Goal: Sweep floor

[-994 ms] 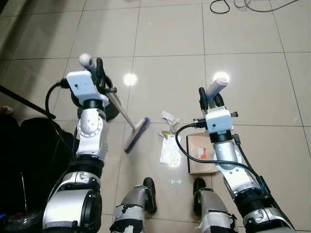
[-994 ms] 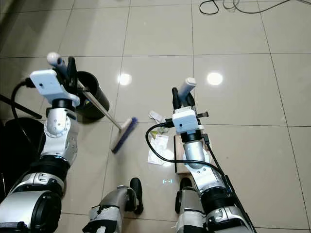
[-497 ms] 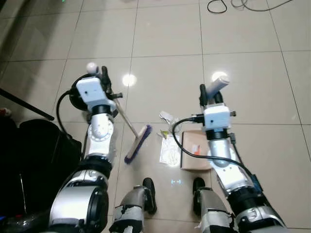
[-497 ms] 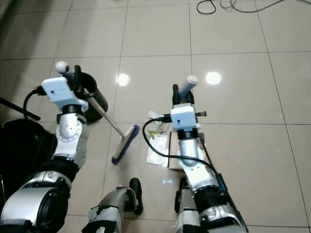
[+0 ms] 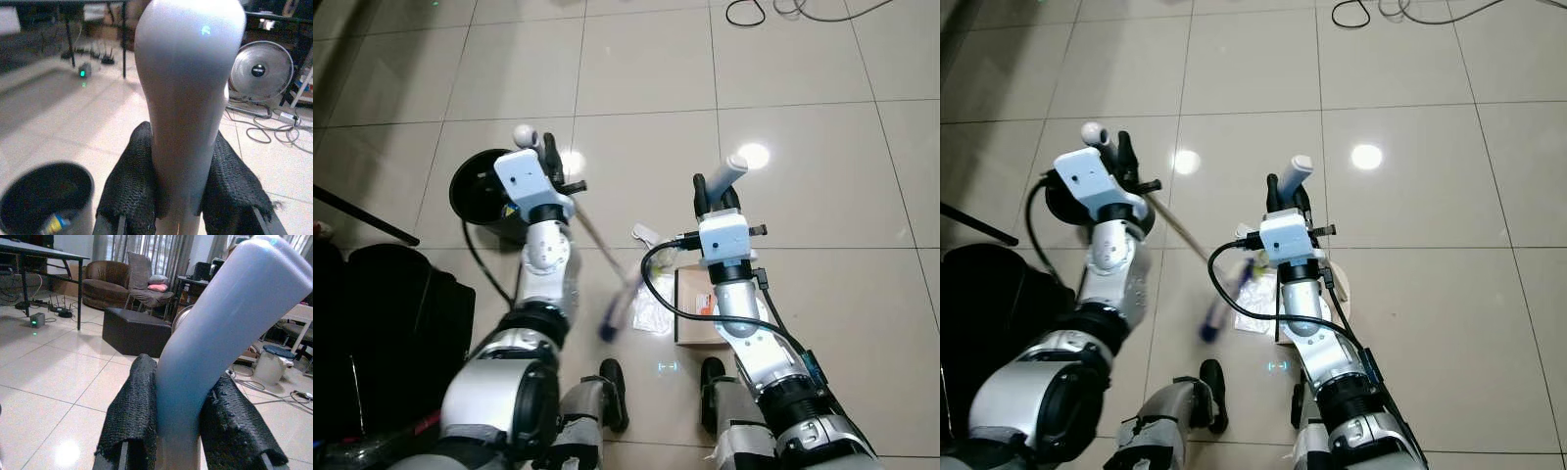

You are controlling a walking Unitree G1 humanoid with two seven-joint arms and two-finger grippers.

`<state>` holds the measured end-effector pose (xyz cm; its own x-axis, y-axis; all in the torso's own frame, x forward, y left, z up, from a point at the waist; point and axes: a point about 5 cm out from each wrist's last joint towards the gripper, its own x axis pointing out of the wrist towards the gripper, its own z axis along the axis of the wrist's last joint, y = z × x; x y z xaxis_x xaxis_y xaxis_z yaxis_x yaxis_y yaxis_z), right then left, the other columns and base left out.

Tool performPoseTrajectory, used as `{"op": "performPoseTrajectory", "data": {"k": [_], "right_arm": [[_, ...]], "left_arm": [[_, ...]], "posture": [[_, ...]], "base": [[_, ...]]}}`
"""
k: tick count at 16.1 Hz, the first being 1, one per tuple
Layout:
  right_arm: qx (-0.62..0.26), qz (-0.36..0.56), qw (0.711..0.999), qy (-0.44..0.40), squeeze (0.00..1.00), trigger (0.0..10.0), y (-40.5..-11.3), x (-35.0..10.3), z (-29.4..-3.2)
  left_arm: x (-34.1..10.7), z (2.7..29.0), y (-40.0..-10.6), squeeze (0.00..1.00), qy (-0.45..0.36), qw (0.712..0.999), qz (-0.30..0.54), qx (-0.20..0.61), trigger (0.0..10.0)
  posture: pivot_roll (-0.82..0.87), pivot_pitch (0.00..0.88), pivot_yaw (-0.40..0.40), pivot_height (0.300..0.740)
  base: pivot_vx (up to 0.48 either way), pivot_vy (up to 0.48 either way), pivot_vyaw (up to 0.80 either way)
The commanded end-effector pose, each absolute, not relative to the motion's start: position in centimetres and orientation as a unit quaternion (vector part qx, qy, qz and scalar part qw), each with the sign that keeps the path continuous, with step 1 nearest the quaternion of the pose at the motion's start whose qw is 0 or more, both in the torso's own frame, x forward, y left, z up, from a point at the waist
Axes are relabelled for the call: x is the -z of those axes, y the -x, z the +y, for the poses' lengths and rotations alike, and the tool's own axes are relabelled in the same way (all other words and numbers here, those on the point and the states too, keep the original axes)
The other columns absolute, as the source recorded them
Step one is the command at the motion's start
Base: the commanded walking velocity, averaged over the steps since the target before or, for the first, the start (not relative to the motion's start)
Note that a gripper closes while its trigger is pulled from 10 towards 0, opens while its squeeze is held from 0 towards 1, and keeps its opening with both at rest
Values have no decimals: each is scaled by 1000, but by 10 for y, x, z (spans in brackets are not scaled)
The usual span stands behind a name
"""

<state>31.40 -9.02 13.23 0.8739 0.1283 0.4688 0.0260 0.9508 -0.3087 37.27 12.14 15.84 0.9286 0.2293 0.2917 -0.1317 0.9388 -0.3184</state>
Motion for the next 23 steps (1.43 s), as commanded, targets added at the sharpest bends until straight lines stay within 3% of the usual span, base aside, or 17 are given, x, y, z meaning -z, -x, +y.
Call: {"op": "performPoseTrajectory", "data": {"k": [1, 5, 8, 14, 19, 23], "right_arm": [[-22, -194, 968, 156, 0, 10000, -310, -110, -92], [-17, -179, 972, 153, 0, 10000, -311, -105, -95], [-14, -173, 972, 156, 0, 10000, -313, -104, -101], [5, -167, 974, 155, 0, 10000, -318, -103, -119], [86, -173, 977, 88, 0, 10000, -312, -105, -150], [102, -200, 973, 47, 0, 10000, -298, -110, -166]], "left_arm": [[-141, 122, -369, 0, 184, 969, -123, -113, 10000], [-143, 108, -371, 0, 281, 947, -107, -110, 10000], [-161, 107, -376, 0, 283, 948, -139, -37, 10000], [-215, 146, -382, 0, 207, 949, -236, 41, 10000], [-236, 181, -387, 0, 157, 952, -247, 91, 10000], [-242, 211, -387, 0, 115, 961, -240, 70, 10000]], "posture": [[64, 393, 137, 740], [76, 384, 134, 740], [90, 373, 139, 740], [103, 285, 135, 740], [100, 181, 154, 740], [87, 130, 147, 740]], "base": [[0, 0, 0], [0, 0, 0], [0, 0, 0], [0, 0, 0], [0, 0, 0], [0, 0, 0]]}}
